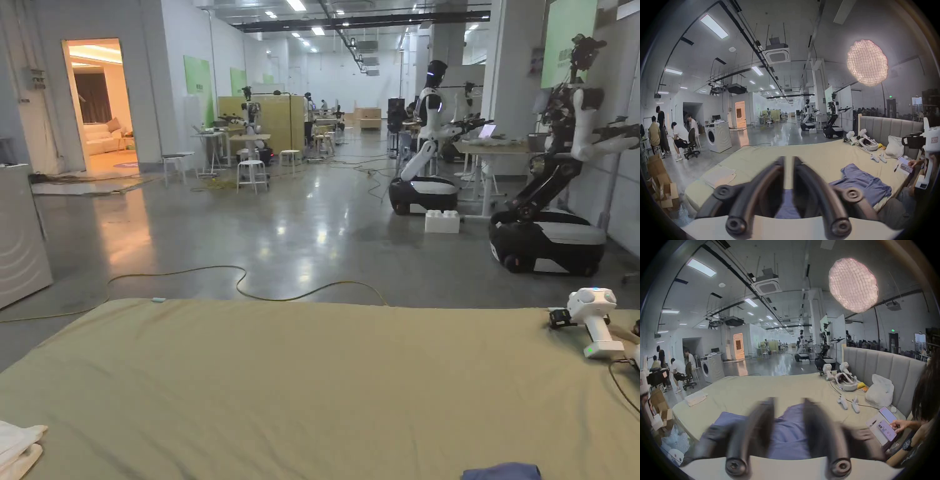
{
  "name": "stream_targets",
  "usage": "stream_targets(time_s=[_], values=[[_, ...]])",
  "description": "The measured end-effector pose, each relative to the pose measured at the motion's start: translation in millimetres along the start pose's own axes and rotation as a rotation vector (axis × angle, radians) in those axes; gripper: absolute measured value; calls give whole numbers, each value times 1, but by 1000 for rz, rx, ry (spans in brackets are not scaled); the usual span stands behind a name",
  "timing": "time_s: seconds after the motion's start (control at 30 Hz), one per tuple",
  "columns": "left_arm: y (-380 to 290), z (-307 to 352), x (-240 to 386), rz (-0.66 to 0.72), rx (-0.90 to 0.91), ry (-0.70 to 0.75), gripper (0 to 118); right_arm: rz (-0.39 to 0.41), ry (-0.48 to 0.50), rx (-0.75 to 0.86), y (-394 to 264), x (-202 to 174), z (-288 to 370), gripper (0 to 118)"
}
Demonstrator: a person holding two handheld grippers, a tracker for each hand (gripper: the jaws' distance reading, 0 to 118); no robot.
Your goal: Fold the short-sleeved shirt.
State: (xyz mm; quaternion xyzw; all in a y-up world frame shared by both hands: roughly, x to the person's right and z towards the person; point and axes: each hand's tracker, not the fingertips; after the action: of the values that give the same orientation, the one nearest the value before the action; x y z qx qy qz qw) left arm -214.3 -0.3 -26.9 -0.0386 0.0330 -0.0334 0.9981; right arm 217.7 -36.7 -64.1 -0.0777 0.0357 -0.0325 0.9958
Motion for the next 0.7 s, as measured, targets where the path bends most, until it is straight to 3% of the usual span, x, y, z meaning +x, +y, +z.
stream_targets(time_s=[0.1,0.23,0.4,0.6,0.63,0.67,0.7], values=[[0,6,-5,86,-1,-65,0,53,42,-2,-3,-9,1,0],[1,8,-8,75,7,-44,0,99,62,-5,-6,-16,0,0],[2,-4,-14,88,-12,-62,0,76,66,-2,-1,-18,-8,0],[-12,-73,-19,119,-226,-105,3,34,72,-68,-14,-6,-27,0],[-21,-93,-23,124,-277,-124,20,19,76,-84,-18,-3,-30,0],[-37,-121,-30,146,-352,-191,61,1,82,-102,-20,-2,-33,0],[-54,-147,-33,175,-395,-242,82,-16,86,-122,-24,1,-37,0]])
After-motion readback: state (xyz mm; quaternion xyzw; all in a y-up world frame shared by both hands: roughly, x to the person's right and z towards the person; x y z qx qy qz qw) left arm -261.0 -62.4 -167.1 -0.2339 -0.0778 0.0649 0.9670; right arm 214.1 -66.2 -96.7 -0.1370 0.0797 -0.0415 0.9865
